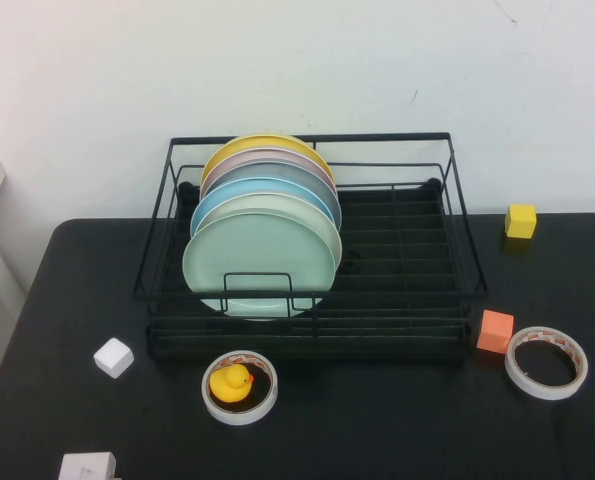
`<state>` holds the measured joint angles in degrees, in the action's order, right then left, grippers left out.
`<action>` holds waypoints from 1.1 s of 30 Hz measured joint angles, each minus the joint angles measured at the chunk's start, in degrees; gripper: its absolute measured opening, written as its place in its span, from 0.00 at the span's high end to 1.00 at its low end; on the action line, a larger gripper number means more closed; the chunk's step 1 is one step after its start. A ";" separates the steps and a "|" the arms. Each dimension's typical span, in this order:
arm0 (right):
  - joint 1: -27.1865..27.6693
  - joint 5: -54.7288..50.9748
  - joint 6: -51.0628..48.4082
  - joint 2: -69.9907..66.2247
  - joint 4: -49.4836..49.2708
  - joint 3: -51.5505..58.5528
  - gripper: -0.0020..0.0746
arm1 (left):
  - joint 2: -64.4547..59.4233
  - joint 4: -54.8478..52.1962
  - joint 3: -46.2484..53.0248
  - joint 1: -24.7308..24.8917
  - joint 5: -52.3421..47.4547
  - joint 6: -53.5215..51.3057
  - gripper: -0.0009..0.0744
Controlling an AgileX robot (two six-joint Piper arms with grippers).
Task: Place plate on rack
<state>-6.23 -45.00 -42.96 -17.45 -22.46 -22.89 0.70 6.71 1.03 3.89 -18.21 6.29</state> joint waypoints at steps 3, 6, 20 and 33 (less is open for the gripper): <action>0.00 0.00 0.00 0.00 0.00 0.00 0.97 | 0.00 -1.62 0.00 0.00 0.00 -0.01 0.99; 0.00 0.00 0.00 0.00 0.00 0.00 0.97 | 0.04 -2.29 -0.09 0.00 -0.03 0.02 0.99; 0.00 0.00 0.00 0.00 0.00 0.00 0.97 | 0.04 -2.51 -0.09 0.00 -0.12 0.11 0.99; 0.00 -0.13 -5.28 0.00 3.26 0.00 0.98 | 0.04 -2.51 -0.09 0.00 -0.12 0.11 0.99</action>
<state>-6.23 -45.14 -48.24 -17.45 -19.20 -22.89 0.74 4.19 0.93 3.89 -18.33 6.40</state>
